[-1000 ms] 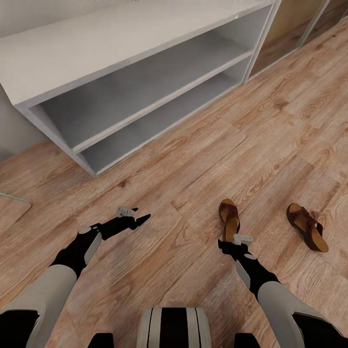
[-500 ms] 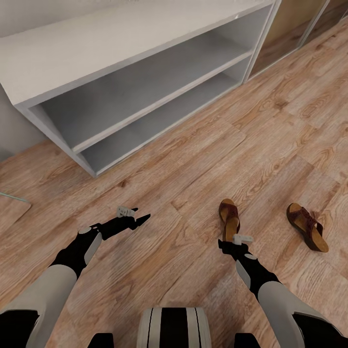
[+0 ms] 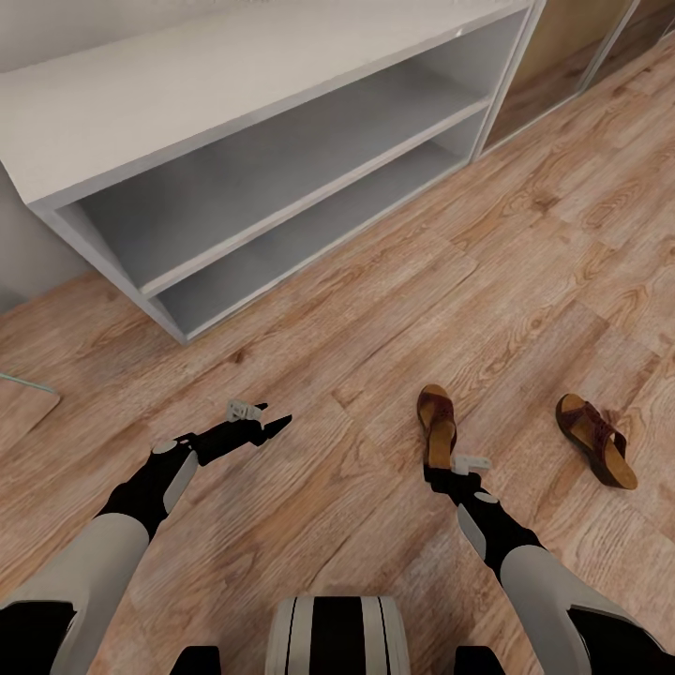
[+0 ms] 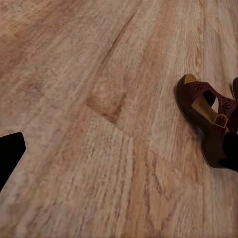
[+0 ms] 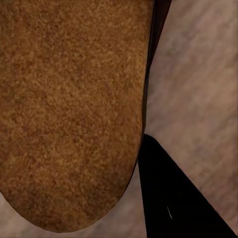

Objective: Pick up the two gym shoes and the two sandals from the corridor floor and place them onto the hallstand (shoe rack) in the corridor, making sure they are on the rack and not on the floor. Arrange them so the two gym shoes are next to each other and the two sandals are next to each other.

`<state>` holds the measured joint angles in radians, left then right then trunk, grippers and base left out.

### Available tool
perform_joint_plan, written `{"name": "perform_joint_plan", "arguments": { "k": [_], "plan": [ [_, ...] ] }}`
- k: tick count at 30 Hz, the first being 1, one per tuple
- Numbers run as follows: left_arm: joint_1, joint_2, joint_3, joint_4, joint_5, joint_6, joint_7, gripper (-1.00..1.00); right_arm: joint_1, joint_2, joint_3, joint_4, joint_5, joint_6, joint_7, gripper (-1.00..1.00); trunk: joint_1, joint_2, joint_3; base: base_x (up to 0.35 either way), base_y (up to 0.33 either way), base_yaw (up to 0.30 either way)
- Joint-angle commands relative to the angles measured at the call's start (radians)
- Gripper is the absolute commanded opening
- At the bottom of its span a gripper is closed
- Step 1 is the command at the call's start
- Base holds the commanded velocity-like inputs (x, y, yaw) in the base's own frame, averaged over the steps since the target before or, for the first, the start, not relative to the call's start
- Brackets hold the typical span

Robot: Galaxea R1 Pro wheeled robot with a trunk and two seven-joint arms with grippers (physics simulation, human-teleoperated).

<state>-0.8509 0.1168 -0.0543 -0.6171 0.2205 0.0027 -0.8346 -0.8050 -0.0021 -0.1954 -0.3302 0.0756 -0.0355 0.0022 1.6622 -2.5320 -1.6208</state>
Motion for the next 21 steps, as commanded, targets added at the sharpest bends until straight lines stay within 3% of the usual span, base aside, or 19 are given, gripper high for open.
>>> {"name": "perform_joint_plan", "arguments": {
  "k": [1, 15, 21],
  "plan": [
    [0.000, 0.001, -0.006, 0.000, 0.008, 0.000, 0.000, 1.00, 0.000, 0.000, -0.006, 0.002, 0.003, -0.003, 0.001, -1.00, 0.000, 0.000, 0.000, 0.000, 0.000, 0.000],
    [0.000, 0.001, -0.006, 0.000, 0.008, 0.000, 0.000, 1.00, 0.000, 0.000, -0.006, 0.000, 0.003, -0.003, 0.001, -1.00, 0.000, 0.000, 0.000, 0.000, 0.000, 0.000],
    [0.000, 0.001, -0.006, 0.002, 0.008, 0.000, 0.000, 1.00, 0.000, 0.000, -0.005, 0.000, 0.003, -0.003, 0.001, -1.00, -0.003, 0.001, 0.023, 0.000, 0.000, 0.000]
  ]
}}
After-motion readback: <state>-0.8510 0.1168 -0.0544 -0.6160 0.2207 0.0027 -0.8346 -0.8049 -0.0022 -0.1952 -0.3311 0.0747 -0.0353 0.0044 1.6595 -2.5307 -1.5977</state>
